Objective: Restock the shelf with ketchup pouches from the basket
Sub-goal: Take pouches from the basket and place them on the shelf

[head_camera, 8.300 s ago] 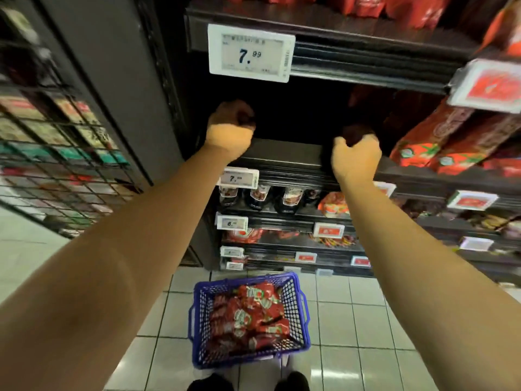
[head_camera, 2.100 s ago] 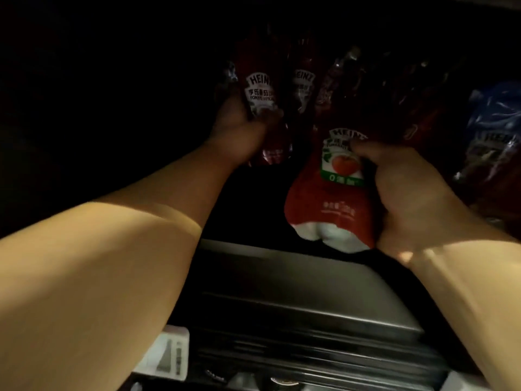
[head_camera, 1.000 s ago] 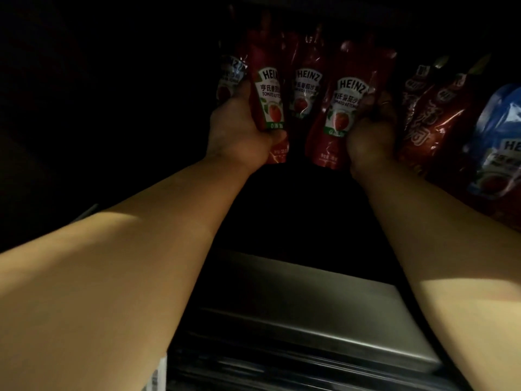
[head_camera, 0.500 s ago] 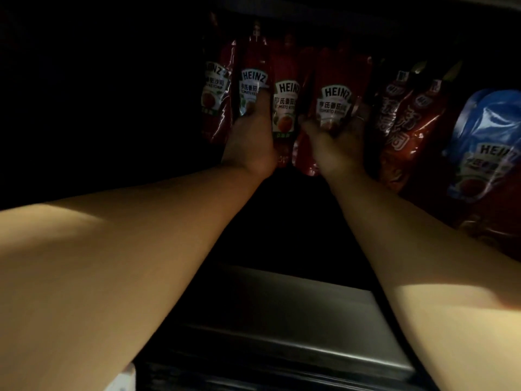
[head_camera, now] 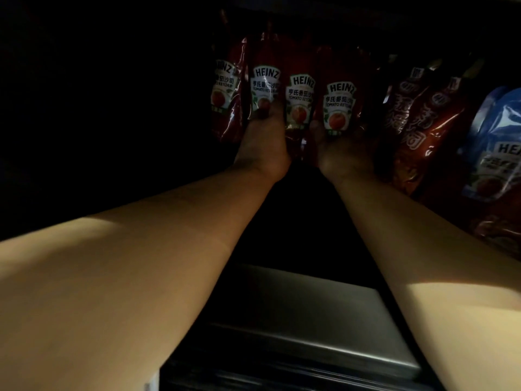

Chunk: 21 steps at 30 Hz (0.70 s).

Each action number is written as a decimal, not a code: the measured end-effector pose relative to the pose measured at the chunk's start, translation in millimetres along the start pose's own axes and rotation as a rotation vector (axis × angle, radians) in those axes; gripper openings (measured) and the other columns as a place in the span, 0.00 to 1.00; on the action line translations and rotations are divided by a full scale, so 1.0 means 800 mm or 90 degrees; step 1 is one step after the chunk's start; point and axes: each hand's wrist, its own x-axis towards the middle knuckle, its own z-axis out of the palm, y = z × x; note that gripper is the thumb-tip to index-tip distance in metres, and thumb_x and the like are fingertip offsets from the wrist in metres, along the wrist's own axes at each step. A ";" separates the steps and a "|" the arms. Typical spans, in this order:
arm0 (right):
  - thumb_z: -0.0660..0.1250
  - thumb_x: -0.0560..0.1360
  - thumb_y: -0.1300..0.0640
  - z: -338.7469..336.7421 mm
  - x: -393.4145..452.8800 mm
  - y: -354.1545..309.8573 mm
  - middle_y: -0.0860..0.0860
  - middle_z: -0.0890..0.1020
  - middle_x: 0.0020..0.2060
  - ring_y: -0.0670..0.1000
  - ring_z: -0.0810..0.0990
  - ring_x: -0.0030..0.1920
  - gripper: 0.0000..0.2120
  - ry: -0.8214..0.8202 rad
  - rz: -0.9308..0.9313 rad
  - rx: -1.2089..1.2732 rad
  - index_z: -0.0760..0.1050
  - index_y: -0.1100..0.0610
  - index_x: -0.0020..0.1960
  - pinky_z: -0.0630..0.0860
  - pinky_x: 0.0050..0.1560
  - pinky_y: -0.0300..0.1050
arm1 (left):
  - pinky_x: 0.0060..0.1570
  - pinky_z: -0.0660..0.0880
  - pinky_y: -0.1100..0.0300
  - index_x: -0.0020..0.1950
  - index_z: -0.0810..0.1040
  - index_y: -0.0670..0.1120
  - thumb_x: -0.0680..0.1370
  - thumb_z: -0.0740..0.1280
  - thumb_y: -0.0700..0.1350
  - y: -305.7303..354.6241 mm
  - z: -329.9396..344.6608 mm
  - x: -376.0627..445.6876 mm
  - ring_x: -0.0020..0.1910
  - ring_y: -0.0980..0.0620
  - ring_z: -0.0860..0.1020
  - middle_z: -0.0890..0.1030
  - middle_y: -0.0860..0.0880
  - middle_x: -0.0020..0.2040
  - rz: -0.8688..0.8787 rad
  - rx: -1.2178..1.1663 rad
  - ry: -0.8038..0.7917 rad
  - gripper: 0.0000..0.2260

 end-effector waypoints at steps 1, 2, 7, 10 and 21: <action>0.58 0.78 0.33 0.000 0.001 0.001 0.59 0.56 0.79 0.60 0.55 0.78 0.42 0.009 0.002 0.033 0.50 0.58 0.81 0.53 0.78 0.55 | 0.67 0.71 0.53 0.78 0.60 0.46 0.78 0.71 0.44 0.001 0.000 0.000 0.68 0.42 0.74 0.73 0.42 0.70 0.002 -0.008 -0.008 0.32; 0.60 0.78 0.34 -0.001 0.002 0.001 0.59 0.57 0.79 0.60 0.56 0.78 0.43 0.013 0.015 0.062 0.49 0.57 0.81 0.55 0.78 0.56 | 0.67 0.71 0.54 0.78 0.61 0.47 0.78 0.71 0.44 0.002 0.000 0.001 0.68 0.43 0.74 0.74 0.42 0.69 0.001 -0.018 -0.017 0.32; 0.60 0.81 0.40 0.000 0.000 -0.003 0.60 0.55 0.79 0.61 0.56 0.78 0.39 0.045 0.026 0.030 0.46 0.58 0.81 0.53 0.78 0.54 | 0.58 0.69 0.65 0.74 0.69 0.48 0.74 0.74 0.44 -0.001 -0.002 0.000 0.65 0.49 0.76 0.78 0.47 0.65 -0.001 -0.020 -0.034 0.29; 0.68 0.78 0.48 -0.001 -0.002 -0.001 0.59 0.56 0.79 0.59 0.60 0.77 0.45 0.067 0.026 0.073 0.41 0.54 0.81 0.61 0.73 0.48 | 0.47 0.69 0.68 0.68 0.75 0.49 0.74 0.73 0.43 0.001 -0.003 -0.002 0.57 0.53 0.77 0.79 0.48 0.60 -0.002 -0.030 -0.061 0.22; 0.70 0.77 0.53 -0.012 -0.017 -0.001 0.57 0.74 0.69 0.58 0.74 0.68 0.33 0.094 -0.028 0.025 0.60 0.57 0.77 0.70 0.59 0.42 | 0.60 0.76 0.56 0.64 0.80 0.54 0.75 0.71 0.44 -0.008 -0.024 -0.002 0.62 0.48 0.78 0.80 0.49 0.62 -0.113 -0.050 0.004 0.17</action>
